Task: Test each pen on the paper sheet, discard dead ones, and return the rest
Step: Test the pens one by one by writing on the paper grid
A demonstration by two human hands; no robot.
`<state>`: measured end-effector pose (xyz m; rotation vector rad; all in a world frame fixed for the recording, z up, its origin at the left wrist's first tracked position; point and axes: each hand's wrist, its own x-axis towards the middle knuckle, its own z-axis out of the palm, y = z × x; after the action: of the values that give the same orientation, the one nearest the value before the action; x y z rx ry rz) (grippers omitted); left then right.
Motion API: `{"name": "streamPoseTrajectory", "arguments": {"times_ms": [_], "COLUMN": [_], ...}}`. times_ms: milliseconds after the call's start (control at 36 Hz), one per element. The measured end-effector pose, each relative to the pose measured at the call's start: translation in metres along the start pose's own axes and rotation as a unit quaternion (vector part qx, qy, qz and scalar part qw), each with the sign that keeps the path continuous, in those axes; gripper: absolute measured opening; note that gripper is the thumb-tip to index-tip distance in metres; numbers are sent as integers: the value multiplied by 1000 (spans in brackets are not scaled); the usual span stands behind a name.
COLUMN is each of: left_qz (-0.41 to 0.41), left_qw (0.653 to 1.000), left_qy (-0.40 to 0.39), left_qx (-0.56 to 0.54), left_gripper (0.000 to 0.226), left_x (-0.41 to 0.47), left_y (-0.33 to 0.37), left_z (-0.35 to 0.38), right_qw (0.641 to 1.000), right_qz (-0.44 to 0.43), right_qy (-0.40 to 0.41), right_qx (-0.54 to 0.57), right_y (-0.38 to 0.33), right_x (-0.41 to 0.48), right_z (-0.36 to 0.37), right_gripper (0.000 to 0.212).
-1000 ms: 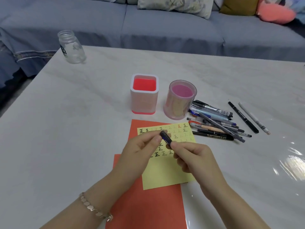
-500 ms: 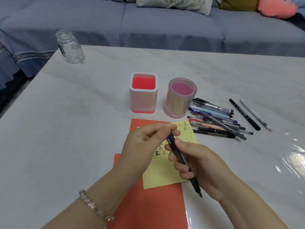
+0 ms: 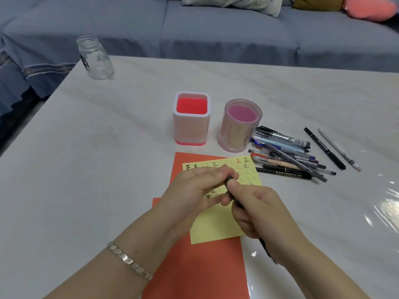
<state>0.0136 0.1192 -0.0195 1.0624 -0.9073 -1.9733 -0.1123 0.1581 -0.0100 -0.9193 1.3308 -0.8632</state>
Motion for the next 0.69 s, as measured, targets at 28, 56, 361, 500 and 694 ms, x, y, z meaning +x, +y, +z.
{"name": "streamPoseTrajectory", "arguments": {"times_ms": [28, 56, 361, 500, 694], "left_qz": [0, 3, 89, 152, 110], "left_qw": [1000, 1000, 985, 951, 884], "left_qy": [5, 13, 145, 269, 325], "left_qx": [-1, 0, 10, 31, 319], "left_gripper": [20, 21, 13, 15, 14], "left_x": [0, 0, 12, 20, 40], "left_y": [-1, -2, 0, 11, 1], "left_z": [0, 1, 7, -17, -65], "right_qw": [1000, 1000, 991, 830, 708], "right_qz": [-9, -16, -15, -162, -6], "right_qy": [5, 3, -6, 266, 252], "right_qx": [-11, -20, -136, -462, -660], "right_y": [1, 2, 2, 3, 21], "right_x": [0, 1, 21, 64, 106], "right_z": [0, 0, -32, -92, -127], "right_gripper": [37, 40, 33, 21, 38]}}
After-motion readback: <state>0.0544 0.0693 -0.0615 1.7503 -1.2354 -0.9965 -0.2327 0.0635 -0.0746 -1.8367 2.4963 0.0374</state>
